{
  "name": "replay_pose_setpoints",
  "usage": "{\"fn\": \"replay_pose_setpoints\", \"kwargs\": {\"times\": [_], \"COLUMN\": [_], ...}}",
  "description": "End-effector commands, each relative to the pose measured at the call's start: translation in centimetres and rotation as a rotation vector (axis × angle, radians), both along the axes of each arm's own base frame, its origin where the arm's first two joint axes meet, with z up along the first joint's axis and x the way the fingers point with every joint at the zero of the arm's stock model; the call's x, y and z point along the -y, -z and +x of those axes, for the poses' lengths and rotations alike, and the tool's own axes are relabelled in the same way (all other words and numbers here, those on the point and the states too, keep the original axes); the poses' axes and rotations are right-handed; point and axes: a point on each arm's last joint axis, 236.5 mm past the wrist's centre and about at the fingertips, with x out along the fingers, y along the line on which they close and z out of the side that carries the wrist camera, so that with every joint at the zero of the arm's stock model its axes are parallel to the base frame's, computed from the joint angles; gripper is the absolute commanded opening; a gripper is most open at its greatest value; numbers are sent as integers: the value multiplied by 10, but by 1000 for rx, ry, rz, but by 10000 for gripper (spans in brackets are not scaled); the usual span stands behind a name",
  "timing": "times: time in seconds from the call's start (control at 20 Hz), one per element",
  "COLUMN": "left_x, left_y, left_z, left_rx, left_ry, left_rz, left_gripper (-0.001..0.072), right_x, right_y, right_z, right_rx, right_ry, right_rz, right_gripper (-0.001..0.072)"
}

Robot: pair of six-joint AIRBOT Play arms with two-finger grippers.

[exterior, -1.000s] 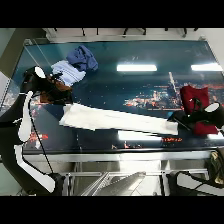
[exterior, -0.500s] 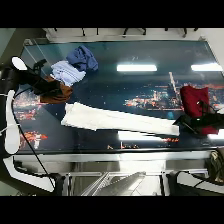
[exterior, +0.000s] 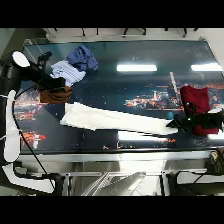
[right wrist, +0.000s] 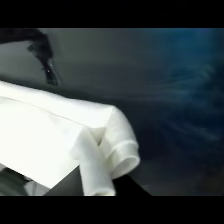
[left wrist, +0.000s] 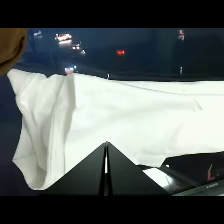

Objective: Fold the shirts.

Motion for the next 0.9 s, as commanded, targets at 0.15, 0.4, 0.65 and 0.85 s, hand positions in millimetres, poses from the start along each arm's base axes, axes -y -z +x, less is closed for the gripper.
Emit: {"fn": "replay_pose_setpoints", "kwargs": {"times": [0.15, 0.4, 0.65, 0.85], "left_x": [79, 201, 326, 375], "left_y": [7, 49, 90, 132], "left_z": [-9, -47, -105, -126], "left_rx": [36, 82, 70, 17], "left_ry": [155, 278, 410, 486], "left_rz": [-10, -52, -185, -172], "left_gripper": [12, 12, 11, 11], "right_x": [-10, -27, -52, -76], "right_y": [-70, -163, -239, -266], "right_z": [-5, -21, -12, -9], "right_rx": [96, 223, 363, 428], "right_ry": [-19, 36, 17, -39], "right_rz": [-44, -124, -164, -133], "right_gripper": [19, 19, 19, 19]}}
